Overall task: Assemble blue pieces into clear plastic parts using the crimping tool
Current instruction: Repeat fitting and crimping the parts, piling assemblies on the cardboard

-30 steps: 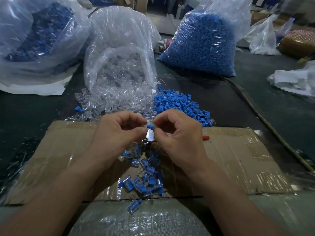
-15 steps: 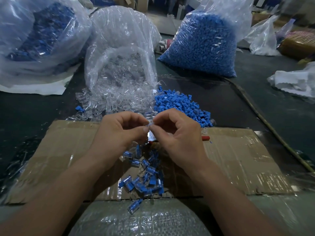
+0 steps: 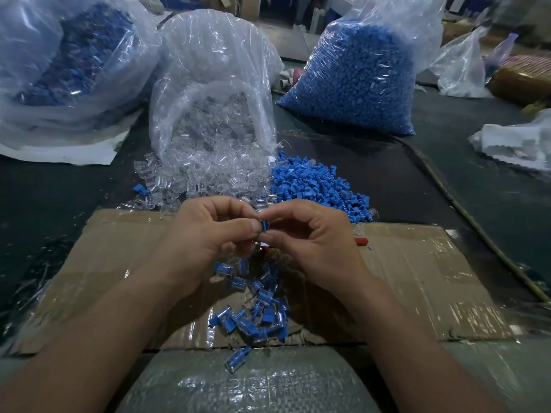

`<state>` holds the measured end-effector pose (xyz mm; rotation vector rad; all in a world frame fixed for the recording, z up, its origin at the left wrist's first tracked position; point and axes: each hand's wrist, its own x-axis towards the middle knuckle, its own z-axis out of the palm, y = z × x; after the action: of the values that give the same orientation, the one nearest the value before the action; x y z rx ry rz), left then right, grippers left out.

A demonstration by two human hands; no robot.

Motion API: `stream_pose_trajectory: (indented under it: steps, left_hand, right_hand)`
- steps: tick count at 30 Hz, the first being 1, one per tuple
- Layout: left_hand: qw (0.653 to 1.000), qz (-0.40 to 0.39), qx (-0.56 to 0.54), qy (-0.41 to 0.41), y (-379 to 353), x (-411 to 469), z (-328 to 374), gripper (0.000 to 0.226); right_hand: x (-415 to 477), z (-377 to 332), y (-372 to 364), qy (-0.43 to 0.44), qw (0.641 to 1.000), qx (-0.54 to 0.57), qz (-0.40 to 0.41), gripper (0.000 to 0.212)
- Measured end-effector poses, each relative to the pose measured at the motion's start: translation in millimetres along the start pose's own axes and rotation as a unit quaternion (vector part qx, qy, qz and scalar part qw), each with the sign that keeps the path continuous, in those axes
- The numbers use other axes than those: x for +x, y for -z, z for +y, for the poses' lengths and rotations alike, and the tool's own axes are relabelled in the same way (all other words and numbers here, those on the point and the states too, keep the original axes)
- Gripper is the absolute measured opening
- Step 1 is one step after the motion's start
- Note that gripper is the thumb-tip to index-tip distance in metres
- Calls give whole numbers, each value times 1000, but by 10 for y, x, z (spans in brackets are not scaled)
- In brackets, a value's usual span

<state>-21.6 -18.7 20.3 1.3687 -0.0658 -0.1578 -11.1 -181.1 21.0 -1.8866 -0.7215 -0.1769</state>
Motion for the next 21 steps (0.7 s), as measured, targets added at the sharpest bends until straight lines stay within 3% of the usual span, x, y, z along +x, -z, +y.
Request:
stream_pose_trajectory:
  steps: [21]
  left_hand:
    - [999, -27, -28, 11, 38, 19, -40, 13]
  right_hand:
    - [-15, 30, 38, 51, 995, -85, 33, 22]
